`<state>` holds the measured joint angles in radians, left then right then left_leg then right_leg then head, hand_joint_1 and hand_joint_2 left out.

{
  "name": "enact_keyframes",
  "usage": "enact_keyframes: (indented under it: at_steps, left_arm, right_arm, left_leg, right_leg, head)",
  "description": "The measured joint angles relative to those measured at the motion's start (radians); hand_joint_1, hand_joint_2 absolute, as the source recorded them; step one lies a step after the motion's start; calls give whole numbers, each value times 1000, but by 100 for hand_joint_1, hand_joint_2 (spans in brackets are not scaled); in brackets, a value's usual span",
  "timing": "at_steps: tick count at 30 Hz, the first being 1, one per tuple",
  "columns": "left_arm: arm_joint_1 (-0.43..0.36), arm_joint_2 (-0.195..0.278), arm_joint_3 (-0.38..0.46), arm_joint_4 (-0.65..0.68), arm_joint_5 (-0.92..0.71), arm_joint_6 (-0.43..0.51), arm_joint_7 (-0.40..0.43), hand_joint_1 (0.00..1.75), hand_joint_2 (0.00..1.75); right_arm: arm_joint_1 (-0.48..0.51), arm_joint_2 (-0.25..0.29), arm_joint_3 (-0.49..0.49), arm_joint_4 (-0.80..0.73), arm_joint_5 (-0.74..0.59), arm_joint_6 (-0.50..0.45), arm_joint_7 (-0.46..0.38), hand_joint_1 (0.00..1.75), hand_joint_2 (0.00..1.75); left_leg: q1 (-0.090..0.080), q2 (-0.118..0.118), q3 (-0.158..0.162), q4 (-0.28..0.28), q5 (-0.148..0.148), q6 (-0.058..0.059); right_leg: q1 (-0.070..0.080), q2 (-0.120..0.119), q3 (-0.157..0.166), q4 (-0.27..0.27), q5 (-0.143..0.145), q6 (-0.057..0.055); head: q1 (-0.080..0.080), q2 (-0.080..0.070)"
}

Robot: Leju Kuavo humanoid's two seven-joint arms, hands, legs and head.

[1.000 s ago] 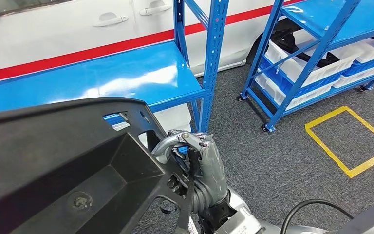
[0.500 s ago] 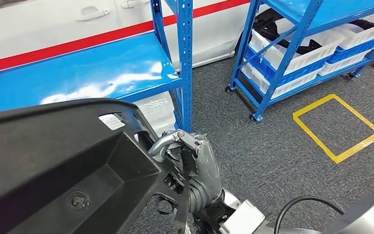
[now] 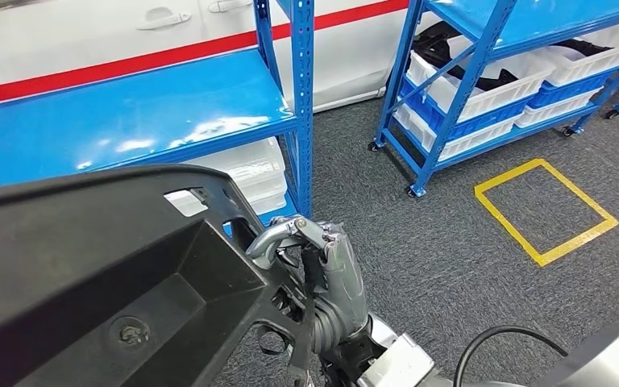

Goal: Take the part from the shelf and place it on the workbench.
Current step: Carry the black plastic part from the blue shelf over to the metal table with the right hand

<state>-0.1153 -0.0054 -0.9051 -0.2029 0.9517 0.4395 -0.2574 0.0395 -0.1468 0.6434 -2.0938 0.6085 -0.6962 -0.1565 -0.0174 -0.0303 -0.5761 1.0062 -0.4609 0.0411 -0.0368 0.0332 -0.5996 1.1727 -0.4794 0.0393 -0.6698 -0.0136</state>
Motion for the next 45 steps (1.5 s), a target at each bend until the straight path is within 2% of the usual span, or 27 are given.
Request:
enact_keyframes:
  at_steps: [2, 5, 7, 9, 11, 12, 13, 14, 16, 17, 19, 20, 22, 24, 25, 26, 27, 29, 31, 33, 35, 37, 39, 41, 42, 43, 45]
  left_arm:
    - [-2, 1, -1, 0, -1, 0, 0, 0, 175]
    - [3, 2, -3, 0, -1, 0, 2, 0, 175]
    - [6, 3, -5, 0, -1, 0, 5, 0, 175]
    - [6, 3, -8, 0, -3, -1, 8, 0, 175]
    - [5, 2, -11, 0, -6, -2, 11, 0, 175]
    - [5, 2, -12, 0, -7, -3, 13, 0, 175]
    - [6, 2, -13, 0, -8, -3, 15, 0, 175]
    - [6, 2, -14, 0, -8, -3, 16, 0, 175]
    - [5, 4, -14, 0, -8, -3, 16, 0, 175]
    - [4, 5, -14, 0, -8, -3, 16, 0, 175]
    - [4, 7, -15, 0, -9, -4, 17, 0, 175]
    - [7, 7, -15, 0, -9, -5, 18, 0, 175]
    - [8, 9, -16, 0, -6, -9, 20, 0, 175]
    - [5, 10, -16, 0, -1, -15, 21, 0, 175]
    - [4, 10, -16, 0, 4, -18, 21, 0, 175]
    - [5, 10, -16, 0, 7, -21, 21, 0, 175]
    - [6, 10, -16, 0, 9, -23, 21, 0, 175]
    - [8, 10, -16, 0, 12, -27, 24, 0, 175]
    - [6, 13, -16, 0, 11, -30, 27, 0, 175]
    - [5, 15, -16, 0, 8, -32, 25, 0, 175]
    - [9, 17, -17, 0, 6, -32, 16, 0, 175]
    - [12, 17, -18, 1, 2, -32, 5, 0, 175]
    - [5, 14, -20, 1, -5, -36, -2, 0, 175]
    - [-4, 10, -22, 1, -17, -52, -8, 0, 175]
    - [-6, 9, -25, 1, -24, -62, -10, 0, 175]
    - [-7, 9, -29, 1, -32, -73, -13, 0, 175]
    - [-8, 10, -37, 1, -42, -86, -18, 0, 175]
  right_arm:
    - [3, 0, 0, -1, 0, 0, 0, 175, 175]
    - [6, 4, -1, -2, 0, 0, -2, 175, 175]
    - [7, 8, -1, -3, -1, 0, -4, 175, 175]
    - [11, 12, -2, -3, -1, 0, -8, 175, 175]
    - [15, 14, -2, -3, -2, 0, -13, 175, 175]
    - [16, 15, -3, -3, -3, 0, -15, 175, 175]
    - [16, 16, -3, -3, -3, 0, -16, 175, 175]
    - [16, 17, -4, -3, -3, 0, -16, 175, 175]
    - [17, 20, -4, -3, -4, 0, -16, 175, 175]
    - [18, 22, -5, -3, -4, 0, -16, 175, 175]
    - [18, 24, -5, -3, -4, 0, -16, 175, 175]
    - [18, 24, -5, -2, -4, 0, -16, 175, 175]
    - [17, 25, -6, -2, -12, 0, -19, 175, 175]
    - [17, 25, -6, 0, -40, 0, -29, 175, 175]
    - [17, 25, -7, 2, -62, 0, -41, 175, 175]
    - [17, 25, -7, 5, -83, 0, -54, 175, 175]
    - [17, 25, -7, 7, -103, 0, -68, 175, 175]
    - [17, 26, -7, 12, -130, 0, -92, 175, 175]
    - [19, 31, -8, 16, -139, 0, -107, 175, 175]
    - [25, 36, -9, 18, -131, 0, -107, 175, 175]
    - [30, 39, -12, 13, -112, 0, -98, 175, 175]
    - [37, 43, -16, 5, -89, 0, -87, 175, 175]
    - [47, 46, -19, -5, -67, 0, -74, 175, 175]
    - [51, 46, -21, -14, -45, 0, -57, 175, 175]
    - [51, 46, -21, -19, -35, 0, -48, 175, 175]
    - [51, 46, -21, -24, -25, 0, -38, 175, 175]
    - [51, 44, -21, -35, -12, 0, -25, 175, 175]
  left_leg:
    - [0, -17, -32, 37, -1, -10]
    - [4, -33, -55, 60, 0, -21]
    - [9, -10, -85, 121, -43, -31]
    - [14, 14, -131, 238, -111, -42]
    - [17, 21, -150, 312, -136, -46]
    - [18, 23, -134, 300, -122, -44]
    - [17, 26, -101, 253, -94, -41]
    - [14, 37, -59, 184, -66, -35]
    - [0, 70, 10, 69, -38, -20]
    - [-7, 82, 24, 40, -37, -13]
    - [-16, 78, 26, 18, -34, -3]
    - [-14, 71, 32, 4, -28, 0]
    - [-5, 54, 47, -26, -12, 8]
    - [1, 36, 50, -36, -3, 16]
    - [1, 25, 48, -34, -2, 17]
    - [2, 14, 47, -32, -3, 16]
    - [3, 2, 47, -28, -4, 14]
    - [9, -24, 43, -10, -13, 6]
    - [12, -50, 24, 24, -30, -10]
    - [14, -69, 0, 48, -38, -24]
    - [18, -79, -12, 50, -35, -34]
    - [17, -44, -31, 83, -53, -43]
    - [20, 4, -82, 183, -100, -54]
    - [26, 19, -140, 283, -129, -62]
    - [27, 23, -151, 298, -122, -63]
    - [28, 26, -142, 273, -97, -62]
    - [25, 47, -83, 151, -28, -54]
  right_leg:
    - [-1, 24, 50, -79, -50, -8]
    - [1, -1, 46, -88, -55, -35]
    - [1, -21, 39, -91, -46, -49]
    - [5, -41, 31, -91, -40, -55]
    - [8, -63, 24, -91, -36, -57]
    - [9, -73, 24, -91, -36, -57]
    - [10, -82, 25, -91, -35, -56]
    - [11, -91, 27, -91, -35, -56]
    - [11, -107, 31, -96, -33, -51]
    - [10, -116, 31, -99, -30, -46]
    - [9, -133, 36, -109, -25, -36]
    - [9, -130, 38, -110, -27, -31]
    - [11, -94, 21, -65, -59, -27]
    - [11, -50, -35, 51, -116, -26]
    - [11, -40, -65, 110, -135, -24]
    - [10, -37, -84, 143, -137, -21]
    - [9, -35, -87, 144, -121, -18]
    - [2, -24, -48, 48, -50, -10]
    - [-7, 19, -8, -53, -12, -4]
    - [-8, 44, -3, -76, -19, -10]
    - [-7, 27, -3, -81, -18, -23]
    - [-10, 5, 4, -92, -14, -32]
    - [-9, -21, 11, -99, -14, -36]
    - [-7, -48, 14, -101, -17, -38]
    - [-6, -59, 15, -101, -18, -38]
    - [-6, -69, 18, -101, -21, -38]
    - [-5, -85, 28, -103, -26, -37]
  head:
    - [1, 0]
    - [2, 0]
    - [2, 0]
    - [2, 0]
    - [2, 0]
    - [2, 0]
    - [2, 0]
    - [2, 0]
    - [2, 0]
    - [2, 0]
    - [2, 0]
    - [2, 0]
    - [3, 0]
    - [3, 0]
    - [3, 0]
    - [2, 0]
    - [2, 0]
    - [2, 0]
    - [1, 0]
    - [1, 0]
    - [3, 0]
    - [1, 0]
    - [-1, 0]
    - [-1, 0]
    - [-2, 0]
    - [-3, 0]
    - [-8, -1]
